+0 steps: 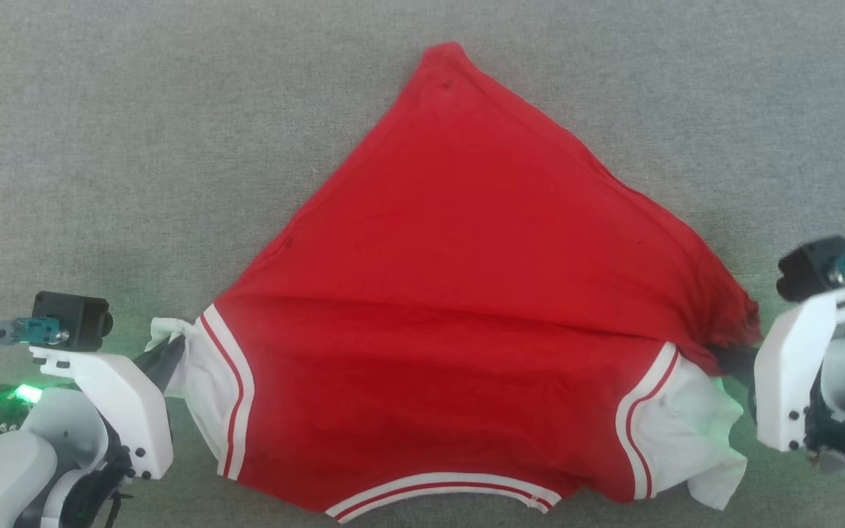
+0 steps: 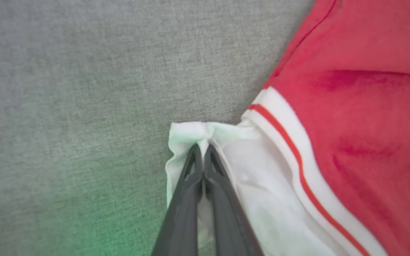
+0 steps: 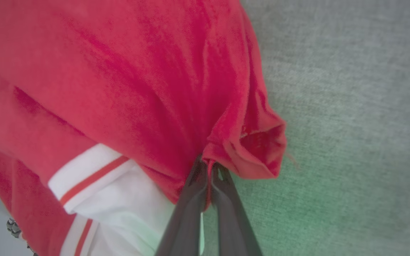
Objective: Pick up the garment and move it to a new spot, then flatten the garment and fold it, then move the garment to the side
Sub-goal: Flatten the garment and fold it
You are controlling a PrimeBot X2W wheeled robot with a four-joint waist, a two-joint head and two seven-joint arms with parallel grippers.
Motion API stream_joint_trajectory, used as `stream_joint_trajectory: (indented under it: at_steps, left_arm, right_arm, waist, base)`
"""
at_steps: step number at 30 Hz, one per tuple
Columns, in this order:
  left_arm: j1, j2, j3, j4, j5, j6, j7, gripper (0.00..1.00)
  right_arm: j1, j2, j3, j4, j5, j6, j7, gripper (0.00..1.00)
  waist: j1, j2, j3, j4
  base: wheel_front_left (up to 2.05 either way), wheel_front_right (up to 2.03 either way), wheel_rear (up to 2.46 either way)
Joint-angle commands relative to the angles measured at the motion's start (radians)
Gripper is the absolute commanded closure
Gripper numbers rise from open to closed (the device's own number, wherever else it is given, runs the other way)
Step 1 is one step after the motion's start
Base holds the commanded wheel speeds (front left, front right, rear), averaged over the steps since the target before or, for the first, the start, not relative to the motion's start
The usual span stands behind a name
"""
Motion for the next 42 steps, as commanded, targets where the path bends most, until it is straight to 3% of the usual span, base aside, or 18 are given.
stream_joint_trajectory:
  at_steps: [1, 6, 7, 8, 9, 10, 15, 22, 29, 35, 42]
  left_arm:
    - [0.002, -0.027, -0.019, 0.011, 0.007, -0.009, 0.012, 1.00]
    - [-0.015, -0.036, -0.023, 0.033, 0.009, -0.025, 0.013, 1.00]
    - [-0.017, -0.038, -0.022, 0.037, 0.009, -0.026, 0.012, 1.00]
    - [-0.017, -0.040, -0.023, 0.041, 0.009, -0.028, 0.011, 1.00]
    - [-0.017, -0.041, -0.024, 0.045, 0.008, -0.032, 0.010, 1.00]
    - [-0.015, -0.041, -0.024, 0.050, 0.007, -0.034, 0.008, 1.00]
    - [0.004, -0.035, -0.025, 0.056, 0.003, -0.032, -0.001, 1.00]
    - [0.025, -0.037, -0.029, 0.051, -0.007, -0.027, -0.005, 1.00]
    - [0.027, -0.054, -0.034, 0.046, -0.009, -0.026, -0.004, 1.00]
    - [-0.014, -0.090, -0.055, 0.046, 0.012, -0.046, 0.005, 1.00]
    - [-0.083, -0.163, -0.100, 0.075, 0.051, -0.083, 0.023, 1.00]
  right_arm:
    - [0.041, 0.024, -0.013, 0.004, -0.013, 0.000, -0.010, 1.00]
    - [0.073, 0.091, -0.010, 0.128, -0.037, -0.001, -0.135, 1.00]
    - [0.070, 0.095, -0.003, 0.153, -0.039, -0.001, -0.152, 0.92]
    - [0.065, 0.100, 0.002, 0.174, -0.037, -0.001, -0.166, 0.72]
    - [0.060, 0.102, 0.008, 0.189, -0.035, -0.001, -0.176, 0.28]
    - [0.055, 0.102, 0.012, 0.198, -0.035, -0.001, -0.185, 0.00]
    - [0.044, 0.073, -0.012, 0.163, -0.040, -0.002, -0.200, 0.00]
    - [0.040, 0.064, -0.056, -0.036, -0.061, 0.000, -0.162, 0.00]
    - [-0.027, 0.048, -0.022, -0.132, -0.073, 0.000, -0.146, 0.00]
    - [-0.184, 0.002, 0.049, -0.070, -0.064, 0.000, -0.179, 0.00]
    - [-0.406, -0.064, 0.154, 0.118, -0.047, 0.000, -0.214, 0.00]
  waist:
    - [0.0000, 0.0001, 0.006, 0.003]
    - [0.0000, 0.0001, 0.017, 0.011]
    - [0.0000, 0.0001, 0.016, 0.012]
    - [0.0000, 0.0001, 0.015, 0.012]
    - [0.0000, 0.0001, 0.013, 0.013]
    - [0.0000, 0.0001, 0.009, 0.013]
    - [0.0000, 0.0001, -0.013, 0.013]
    - [0.0000, 0.0001, -0.040, 0.019]
    - [0.0000, 0.0001, -0.049, 0.040]
    - [0.0000, 0.0001, -0.039, 0.102]
    - [0.0000, 0.0001, -0.020, 0.215]
  base:
    - [0.00, 0.00, 0.00]
    - [0.00, 0.00, 0.00]
    - [0.00, 0.00, 0.00]
    - [0.00, 0.00, 0.00]
    - [0.00, 0.00, 0.00]
    - [0.00, 0.00, 0.00]
    - [0.00, 0.00, 0.00]
    - [0.00, 0.00, 0.00]
    - [0.00, 0.00, 0.00]
    - [0.00, 0.00, 0.00]
    - [0.00, 0.00, 0.00]
